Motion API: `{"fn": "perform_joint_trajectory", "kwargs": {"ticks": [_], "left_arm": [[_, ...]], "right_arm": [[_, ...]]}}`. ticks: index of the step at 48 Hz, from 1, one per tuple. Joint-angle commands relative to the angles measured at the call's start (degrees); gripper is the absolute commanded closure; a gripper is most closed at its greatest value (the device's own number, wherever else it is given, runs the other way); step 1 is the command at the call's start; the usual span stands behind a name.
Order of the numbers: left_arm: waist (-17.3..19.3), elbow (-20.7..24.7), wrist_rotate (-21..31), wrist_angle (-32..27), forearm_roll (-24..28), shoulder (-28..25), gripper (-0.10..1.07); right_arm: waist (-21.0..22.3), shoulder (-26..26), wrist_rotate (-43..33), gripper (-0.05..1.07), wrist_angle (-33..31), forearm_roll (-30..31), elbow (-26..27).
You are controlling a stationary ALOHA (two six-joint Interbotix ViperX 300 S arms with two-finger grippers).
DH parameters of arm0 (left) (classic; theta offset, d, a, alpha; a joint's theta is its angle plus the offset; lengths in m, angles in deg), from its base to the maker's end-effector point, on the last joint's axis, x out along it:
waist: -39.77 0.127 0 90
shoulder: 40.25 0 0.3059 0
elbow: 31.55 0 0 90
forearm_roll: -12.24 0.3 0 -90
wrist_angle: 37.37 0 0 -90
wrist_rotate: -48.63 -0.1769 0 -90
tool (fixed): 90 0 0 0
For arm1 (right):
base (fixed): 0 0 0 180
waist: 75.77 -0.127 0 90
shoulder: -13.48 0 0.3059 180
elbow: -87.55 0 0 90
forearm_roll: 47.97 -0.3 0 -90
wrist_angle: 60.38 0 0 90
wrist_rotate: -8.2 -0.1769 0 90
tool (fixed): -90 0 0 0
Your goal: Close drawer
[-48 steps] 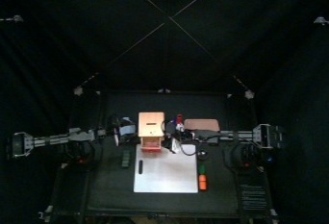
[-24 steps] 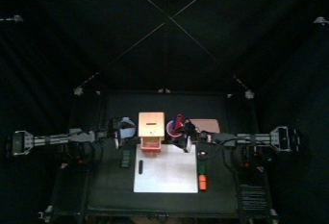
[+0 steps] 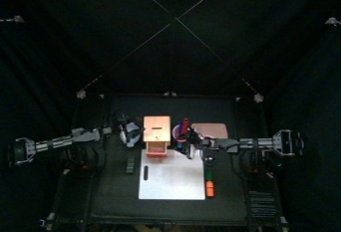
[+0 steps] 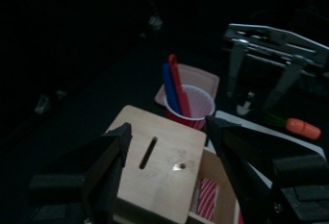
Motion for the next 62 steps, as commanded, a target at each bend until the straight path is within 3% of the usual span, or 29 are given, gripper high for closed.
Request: {"fn": "perform_joint_trajectory", "kwargs": {"ticks": [1,7,12,19,26,37,48,62], "left_arm": [[0.1,5.3,-0.2,-5.3,1.0,-3.4,0.02],[0.1,11.0,-0.3,-12.4,1.7,-8.5,0.03],[0.4,14.2,-0.4,-14.2,1.9,-12.1,0.09],[2.2,18.7,-1.9,-16.3,2.8,-16.6,0.33],[3.8,23.0,-8.9,-22.1,2.4,-21.9,0.48],[7.5,31.1,-22.3,-29.6,-2.5,-30.1,0.48],[9.6,36.7,-32.5,-35.2,-7.6,-38.1,0.48],[9.7,39.2,-42.9,-36.7,-16.0,-42.8,0.48]], "right_arm": [[-1.4,0.5,-0.1,0.14,0.5,-0.5,2.2],[-3.2,3.0,-0.3,0.26,0.3,-1.7,3.4],[-4.5,3.8,-0.8,0.40,0.1,-2.7,3.6],[-6.7,4.8,-1.4,0.65,0.3,-2.9,3.8],[-8.5,7.8,-1.4,0.82,0.5,-2.9,4.8],[-9.8,13.6,-1.5,0.84,0.4,-2.9,9.5],[-10.2,19.0,-1.8,0.84,-1.1,-3.7,14.0],[-10.0,24.1,-2.0,0.84,-2.0,-3.9,18.1]]}}
